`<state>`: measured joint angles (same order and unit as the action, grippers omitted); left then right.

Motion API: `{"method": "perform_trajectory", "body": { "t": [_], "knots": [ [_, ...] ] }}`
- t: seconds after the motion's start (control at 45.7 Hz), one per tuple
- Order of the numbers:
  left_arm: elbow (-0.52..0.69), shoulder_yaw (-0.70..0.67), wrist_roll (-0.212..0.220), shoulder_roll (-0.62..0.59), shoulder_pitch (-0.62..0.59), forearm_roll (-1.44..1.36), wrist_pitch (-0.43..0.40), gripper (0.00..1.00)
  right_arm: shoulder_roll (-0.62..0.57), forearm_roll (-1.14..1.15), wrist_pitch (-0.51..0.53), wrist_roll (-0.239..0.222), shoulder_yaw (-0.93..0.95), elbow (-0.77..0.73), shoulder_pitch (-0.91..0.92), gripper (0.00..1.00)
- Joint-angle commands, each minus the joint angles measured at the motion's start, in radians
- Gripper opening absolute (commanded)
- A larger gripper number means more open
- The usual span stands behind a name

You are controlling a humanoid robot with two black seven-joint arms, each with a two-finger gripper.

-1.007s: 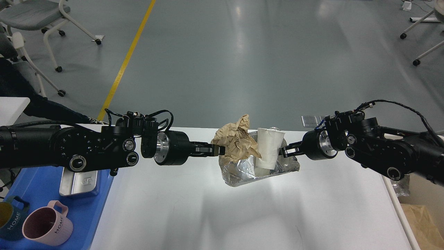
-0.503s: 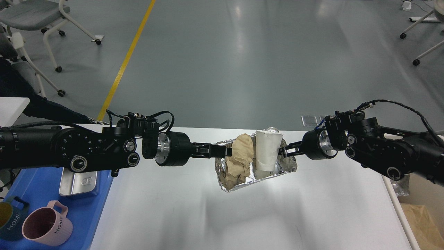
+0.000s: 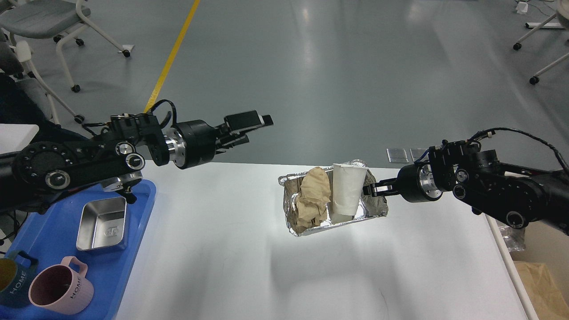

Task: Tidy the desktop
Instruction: 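Carry the loaded foil tray into the beige bin with the right gripper, then release the foil tray in the bin and withdraw the right gripper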

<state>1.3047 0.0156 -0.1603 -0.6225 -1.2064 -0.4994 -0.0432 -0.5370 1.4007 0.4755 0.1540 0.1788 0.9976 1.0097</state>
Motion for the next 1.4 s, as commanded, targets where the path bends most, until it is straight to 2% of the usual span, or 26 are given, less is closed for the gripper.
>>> {"method": "perform_trajectory", "body": {
  "t": [0.0,0.197,0.372,0.678,0.919,1.05,1.379],
  "knots": [
    [-0.031,-0.213,-0.001,-0.022,0.158,0.030,0.005,0.96,-0.043,-0.045,-0.006,-0.001,-0.004,-0.004,-0.002,0.00],
    [-0.070,-0.561,-0.002,0.001,0.396,0.047,0.009,0.96,-0.145,-0.092,-0.012,-0.001,-0.002,-0.007,-0.036,0.00],
    [-0.093,-0.851,-0.021,0.089,0.594,0.047,0.009,0.96,-0.247,-0.160,-0.031,0.001,0.004,-0.030,-0.100,0.00],
    [-0.199,-1.184,-0.022,0.250,0.745,0.071,-0.049,0.96,-0.389,-0.399,-0.067,0.006,0.005,-0.154,-0.177,0.00],
    [-0.236,-1.296,-0.024,0.308,0.818,0.139,-0.067,0.96,-0.429,-0.566,-0.069,0.010,0.007,-0.276,-0.230,0.00],
    [-0.243,-1.338,-0.024,0.337,0.867,0.145,-0.067,0.96,-0.416,-0.693,-0.074,0.002,-0.007,-0.410,-0.256,0.00],
    [-0.252,-1.339,-0.024,0.374,0.896,0.145,-0.076,0.96,-0.282,-0.764,-0.072,0.009,0.011,-0.646,-0.382,0.00]
  ]
}}
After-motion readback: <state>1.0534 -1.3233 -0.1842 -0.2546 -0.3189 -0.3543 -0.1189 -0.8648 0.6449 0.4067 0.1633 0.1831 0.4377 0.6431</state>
